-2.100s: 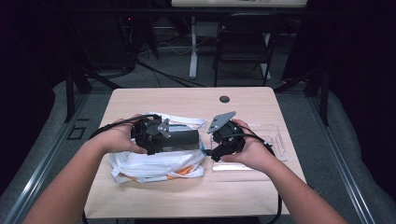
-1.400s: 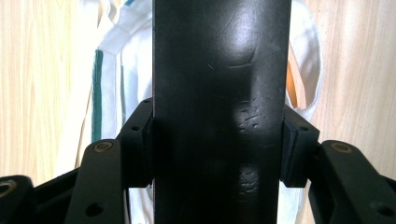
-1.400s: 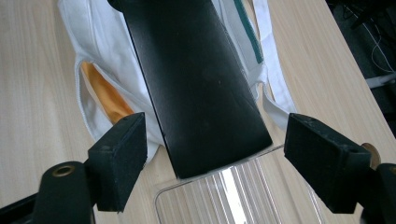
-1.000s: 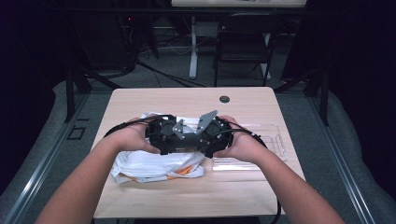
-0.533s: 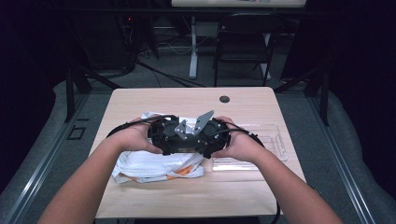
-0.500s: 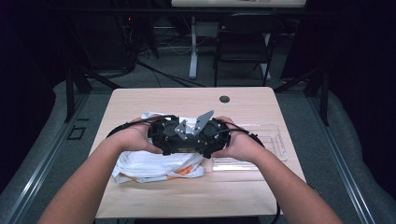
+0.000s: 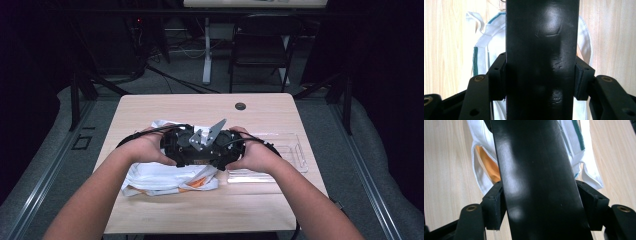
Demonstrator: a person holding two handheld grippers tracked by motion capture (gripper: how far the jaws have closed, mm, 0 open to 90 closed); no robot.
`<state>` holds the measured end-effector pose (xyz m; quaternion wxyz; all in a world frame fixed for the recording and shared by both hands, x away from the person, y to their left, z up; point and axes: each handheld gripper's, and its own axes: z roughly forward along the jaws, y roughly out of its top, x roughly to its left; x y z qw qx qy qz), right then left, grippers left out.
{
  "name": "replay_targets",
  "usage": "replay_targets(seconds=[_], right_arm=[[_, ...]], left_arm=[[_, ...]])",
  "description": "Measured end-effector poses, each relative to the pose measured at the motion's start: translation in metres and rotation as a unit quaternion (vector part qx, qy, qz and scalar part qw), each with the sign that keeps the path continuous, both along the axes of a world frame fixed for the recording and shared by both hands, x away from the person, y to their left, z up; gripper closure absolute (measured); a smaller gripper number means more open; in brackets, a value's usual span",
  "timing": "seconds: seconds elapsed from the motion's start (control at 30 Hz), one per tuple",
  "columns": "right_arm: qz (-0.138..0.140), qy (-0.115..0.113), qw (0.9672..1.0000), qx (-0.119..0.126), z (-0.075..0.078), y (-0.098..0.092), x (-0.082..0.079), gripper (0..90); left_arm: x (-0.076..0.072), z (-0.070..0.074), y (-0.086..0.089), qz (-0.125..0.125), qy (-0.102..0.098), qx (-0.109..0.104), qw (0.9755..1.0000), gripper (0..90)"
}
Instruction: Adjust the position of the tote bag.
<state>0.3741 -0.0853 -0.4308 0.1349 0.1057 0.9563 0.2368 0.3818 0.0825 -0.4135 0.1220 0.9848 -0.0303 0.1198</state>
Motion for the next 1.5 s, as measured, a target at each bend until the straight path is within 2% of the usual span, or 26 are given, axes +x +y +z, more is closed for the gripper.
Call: replay_targets(seconds=[0.13, 0.17, 0.23, 0.3, 0.37, 0.5, 0.57, 0.6, 0.93, 1.03, 1.07, 1.1, 1.2, 1.33, 1.5], right_arm=[[-0.002, 0.008, 1.0, 0.004, -0.0037, 0.0012, 0.0004, 34.0], [-0.002, 0.012, 0.9999, 0.009, -0.0044, 0.0011, 0.0004, 34.5], [0.002, 0.013, 0.9999, -0.002, -0.0033, 0.0, 0.0016, 35.5], [0.001, 0.015, 0.9999, 0.001, -0.0033, -0.0004, 0.0016, 36.5], [0.001, 0.022, 0.9998, -0.001, -0.0033, -0.0005, 0.0021, 37.2], [0.002, 0.028, 0.9996, 0.001, -0.004, -0.0014, 0.0017, 38.2], [0.004, 0.024, 0.9997, 0.001, -0.0039, -0.0023, 0.0016, 38.7], [0.01, 0.021, 0.9997, -0.007, -0.0028, -0.0029, 0.0023, 39.0], [0.016, 0.018, 0.9996, -0.012, -0.0025, -0.0031, 0.0016, 40.2], [0.017, 0.019, 0.9996, -0.009, -0.001, -0.0037, 0.0021, 40.5], [0.018, 0.019, 0.9996, -0.009, -0.0004, -0.0041, 0.0024, 40.6], [0.01, 0.019, 0.9997, 0.004, -0.0018, -0.004, 0.0014, 40.6], [0.012, 0.019, 0.9997, -0.002, 0.0004, -0.0049, 0.0023, 40.8], [0.009, 0.02, 0.9997, 0.009, 0.0003, -0.0049, 0.0024, 41.0], [0.01, 0.018, 0.9998, 0.006, 0.0017, -0.0049, 0.0025, 41.3]], left_arm=[[0.0004, 0.0002, -0.001, -0.008, -0.006, 0.01, 0.9999, 43.0], [0.0006, -0.0003, -0.0011, -0.011, -0.011, 0.006, 0.9999, 43.0], [-0.0012, -0.0017, -0.0007, -0.005, -0.007, 0.0, 1.0, 43.0], [-0.0018, -0.0025, -0.0006, -0.005, -0.006, -0.003, 1.0, 42.9], [-0.0019, -0.0017, -0.0014, -0.009, -0.007, 0.006, 0.9999, 42.8], [-0.0021, -0.0022, -0.0017, -0.01, -0.008, -0.002, 0.9999, 42.7], [-0.0019, -0.0024, -0.0015, -0.01, -0.007, -0.006, 0.9999, 42.6], [-0.0017, -0.0023, -0.0014, -0.01, -0.005, -0.007, 0.9999, 42.4], [-0.0004, -0.0028, 0.0003, -0.001, 0.0, -0.017, 0.9999, 41.0], [0.0004, -0.0014, 0.0015, 0.011, 0.005, -0.031, 0.9994, 38.4], [0.0008, -0.0009, 0.0016, 0.011, 0.002, -0.033, 0.9994, 38.1], [0.0006, -0.0006, 0.0018, 0.013, 0.002, -0.032, 0.9994, 37.5], [0.0009, 0.0003, 0.0024, 0.015, -0.001, -0.037, 0.9992, 36.7], [0.0011, 0.0019, 0.0041, 0.021, -0.008, -0.037, 0.9991, 35.3], [-0.0005, 0.0056, 0.0073, 0.023, -0.016, -0.042, 0.9987, 35.2]])
